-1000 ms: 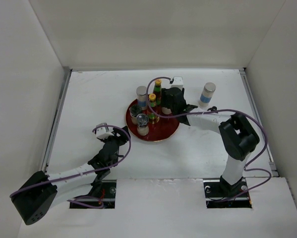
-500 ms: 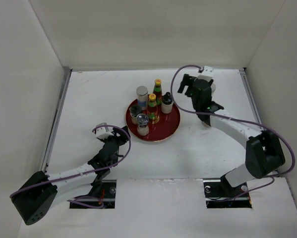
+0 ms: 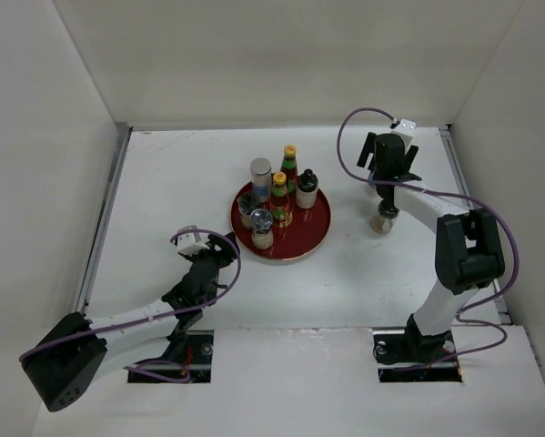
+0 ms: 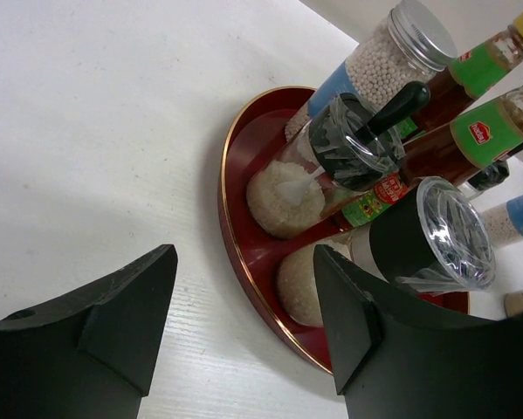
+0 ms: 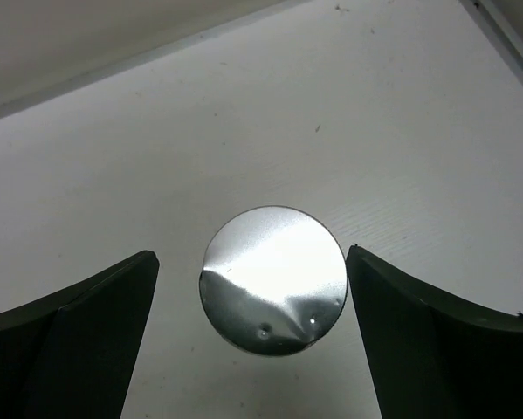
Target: Organize the condiment bottles
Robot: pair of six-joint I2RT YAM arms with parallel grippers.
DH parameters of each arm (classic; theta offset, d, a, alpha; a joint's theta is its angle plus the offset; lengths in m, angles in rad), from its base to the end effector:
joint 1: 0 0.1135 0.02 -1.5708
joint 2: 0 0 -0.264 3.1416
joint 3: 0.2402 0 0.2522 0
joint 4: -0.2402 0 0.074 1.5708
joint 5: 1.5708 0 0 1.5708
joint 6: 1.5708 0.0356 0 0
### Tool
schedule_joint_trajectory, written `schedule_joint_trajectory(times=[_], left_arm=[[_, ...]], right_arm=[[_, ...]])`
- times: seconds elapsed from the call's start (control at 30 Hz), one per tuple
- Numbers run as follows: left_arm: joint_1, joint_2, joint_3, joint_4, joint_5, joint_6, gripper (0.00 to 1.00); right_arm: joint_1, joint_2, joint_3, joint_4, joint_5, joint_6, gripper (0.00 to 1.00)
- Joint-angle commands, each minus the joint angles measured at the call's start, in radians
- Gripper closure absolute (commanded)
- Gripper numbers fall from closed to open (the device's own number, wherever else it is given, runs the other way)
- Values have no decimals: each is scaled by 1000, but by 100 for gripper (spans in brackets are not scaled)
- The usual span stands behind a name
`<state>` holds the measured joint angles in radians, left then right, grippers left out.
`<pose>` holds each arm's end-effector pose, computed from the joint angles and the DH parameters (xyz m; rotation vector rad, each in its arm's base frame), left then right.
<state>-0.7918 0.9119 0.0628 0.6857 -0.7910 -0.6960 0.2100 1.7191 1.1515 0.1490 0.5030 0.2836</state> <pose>0.1325 -0.0982 0.1619 -0.4914 1.6314 -0.4295 0.3888 0.0653 0.2507 0.3893 1.8993 -0.1730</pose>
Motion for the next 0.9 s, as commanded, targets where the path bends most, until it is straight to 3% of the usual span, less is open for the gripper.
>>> schedule_joint_trajectory(times=[0.0,0.2,0.27,0.67,0.87], left_arm=[[9,1,9,49,9,-13,38],[10,4,9,51,9,-13,38],[10,-1,8,51,10,-13,38],[12,-1,11,51,19,-16,38],[13,13,14,51,32,-28,38]], right_arm=[[-17,17,69,-5,-23,-7,8],[-14,5,64,-8,-17,-11,41],[-1,-48,28,36,-15,-20,47],[332,-372,-191,21,6,-37,52],[557,-369,-207,61,-6,20,51]])
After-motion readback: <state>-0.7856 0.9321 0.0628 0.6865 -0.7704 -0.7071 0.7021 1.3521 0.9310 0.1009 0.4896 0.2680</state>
